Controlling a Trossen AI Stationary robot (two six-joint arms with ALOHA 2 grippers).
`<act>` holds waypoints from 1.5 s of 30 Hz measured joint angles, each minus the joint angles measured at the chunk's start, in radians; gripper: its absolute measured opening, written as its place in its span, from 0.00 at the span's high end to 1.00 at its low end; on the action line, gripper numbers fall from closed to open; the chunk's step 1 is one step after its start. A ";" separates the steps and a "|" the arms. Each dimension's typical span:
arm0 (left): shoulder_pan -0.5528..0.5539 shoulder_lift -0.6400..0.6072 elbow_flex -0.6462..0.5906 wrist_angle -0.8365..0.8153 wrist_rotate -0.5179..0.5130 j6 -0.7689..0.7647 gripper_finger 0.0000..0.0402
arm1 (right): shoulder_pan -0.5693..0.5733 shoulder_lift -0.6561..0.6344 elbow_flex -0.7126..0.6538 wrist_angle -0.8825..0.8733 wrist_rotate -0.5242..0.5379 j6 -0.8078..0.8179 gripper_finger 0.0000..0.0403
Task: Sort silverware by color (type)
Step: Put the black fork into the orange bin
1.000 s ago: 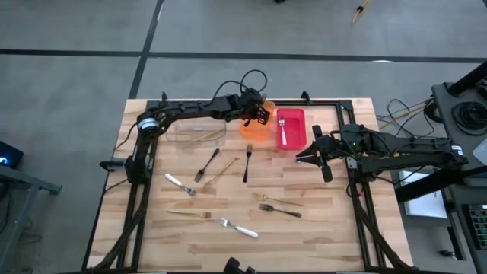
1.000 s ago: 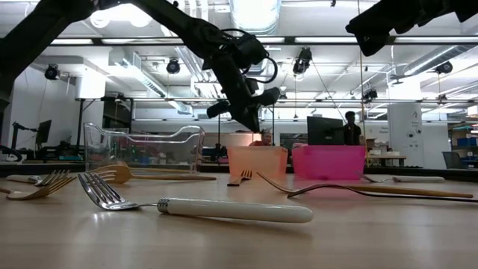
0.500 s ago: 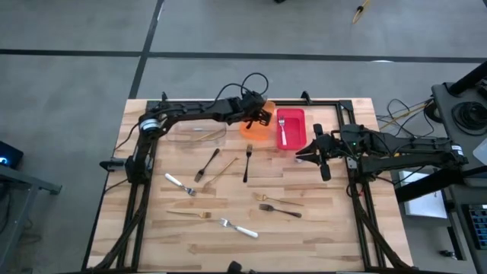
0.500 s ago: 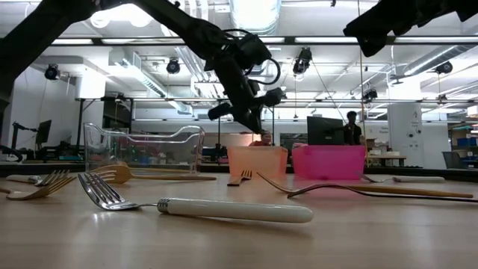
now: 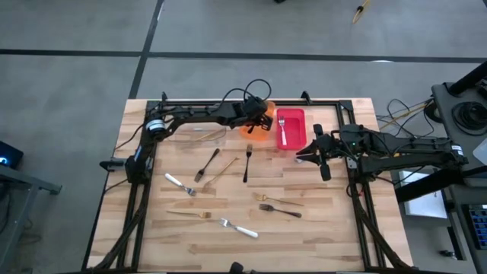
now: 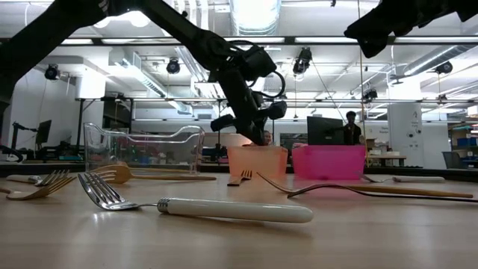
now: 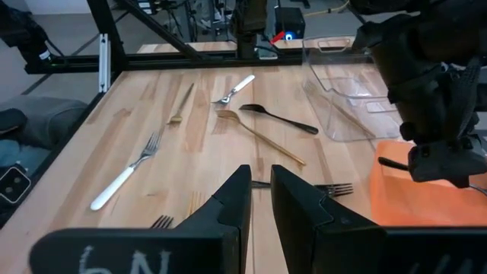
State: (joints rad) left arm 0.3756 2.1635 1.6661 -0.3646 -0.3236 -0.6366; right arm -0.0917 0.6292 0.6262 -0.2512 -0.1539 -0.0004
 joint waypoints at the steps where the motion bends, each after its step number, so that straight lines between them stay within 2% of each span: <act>1: 0.000 0.000 0.000 0.000 0.000 -0.002 1.00 | 0.000 0.000 0.000 -0.001 0.000 0.000 0.89; 13: 0.004 0.000 0.002 0.023 -0.001 -0.002 1.00 | 0.000 0.000 0.000 -0.001 0.000 0.000 0.89; 24: 0.011 0.005 0.002 0.044 -0.059 0.004 1.00 | 0.000 0.000 0.000 -0.004 0.000 0.000 0.89; 45: 0.010 0.036 0.002 -0.029 -0.086 0.024 1.00 | 0.000 0.000 0.000 -0.007 0.000 0.000 0.89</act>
State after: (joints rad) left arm 0.3859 2.1998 1.6680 -0.3931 -0.4099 -0.6128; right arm -0.0921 0.6296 0.6262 -0.2581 -0.1539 -0.0002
